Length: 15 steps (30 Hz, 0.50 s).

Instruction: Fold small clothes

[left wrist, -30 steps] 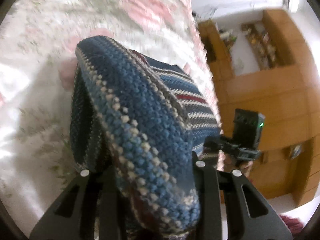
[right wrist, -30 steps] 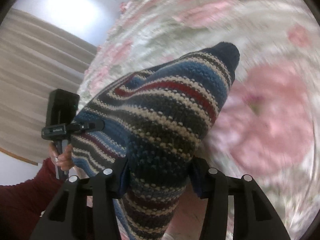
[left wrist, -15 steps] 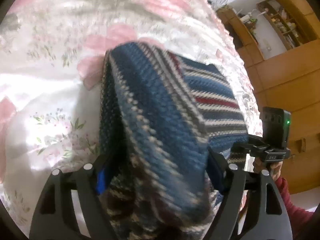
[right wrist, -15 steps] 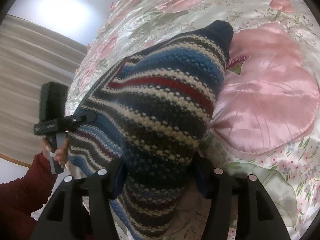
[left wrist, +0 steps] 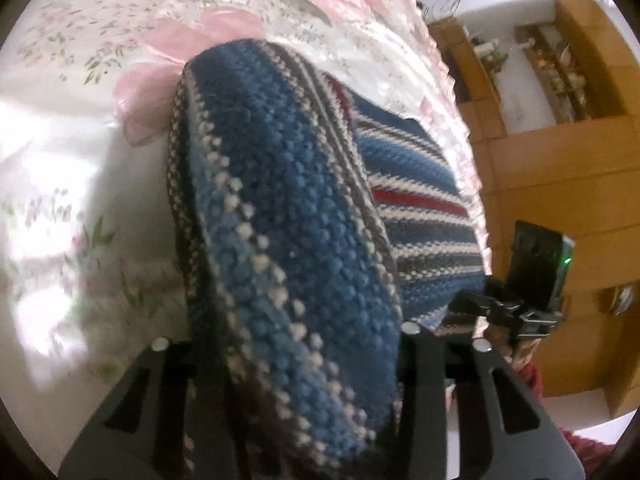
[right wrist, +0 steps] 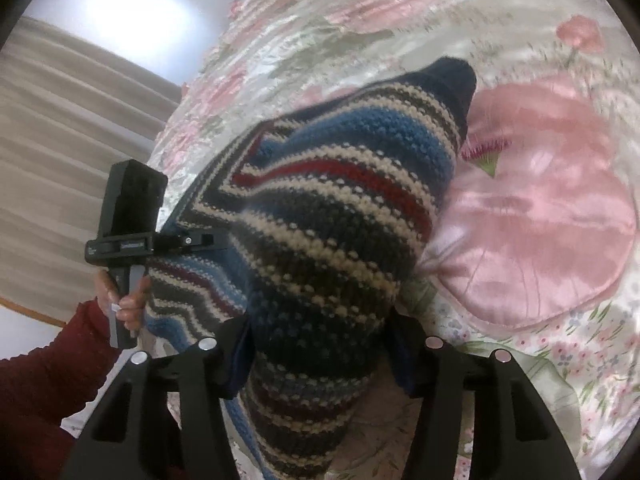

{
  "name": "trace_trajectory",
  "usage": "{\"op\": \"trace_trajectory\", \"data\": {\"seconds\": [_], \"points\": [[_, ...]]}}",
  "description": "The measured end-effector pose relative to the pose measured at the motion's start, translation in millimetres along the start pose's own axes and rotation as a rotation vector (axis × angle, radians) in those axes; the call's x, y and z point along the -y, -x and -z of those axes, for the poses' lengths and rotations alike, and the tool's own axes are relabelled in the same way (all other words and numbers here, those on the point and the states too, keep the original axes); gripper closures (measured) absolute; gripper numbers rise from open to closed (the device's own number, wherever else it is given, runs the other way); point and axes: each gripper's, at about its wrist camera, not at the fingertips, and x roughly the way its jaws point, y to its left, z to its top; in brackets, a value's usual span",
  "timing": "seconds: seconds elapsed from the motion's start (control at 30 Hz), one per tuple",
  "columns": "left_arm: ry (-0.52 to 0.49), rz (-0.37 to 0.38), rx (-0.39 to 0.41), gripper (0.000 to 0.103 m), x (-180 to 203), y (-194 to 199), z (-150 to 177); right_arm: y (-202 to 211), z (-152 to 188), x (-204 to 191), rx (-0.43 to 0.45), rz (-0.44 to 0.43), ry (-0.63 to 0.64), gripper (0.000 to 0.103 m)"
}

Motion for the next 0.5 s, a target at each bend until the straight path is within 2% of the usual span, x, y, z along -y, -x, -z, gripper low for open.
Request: {"op": "trace_trajectory", "data": {"seconds": [0.23,0.37,0.5], "points": [[-0.009,0.021,0.047,0.072,37.1,0.5,40.9,31.0,9.2,-0.4,0.016,-0.005,0.048,0.049],[-0.065,-0.055,0.066,0.071,39.4,-15.2,52.7,17.5,25.2,8.1,-0.038,0.072,0.055,0.048],[-0.077,-0.102,0.082,0.065,29.0,-18.7,61.0,11.8,32.5,16.1,-0.035,0.057,0.01,0.043]]}}
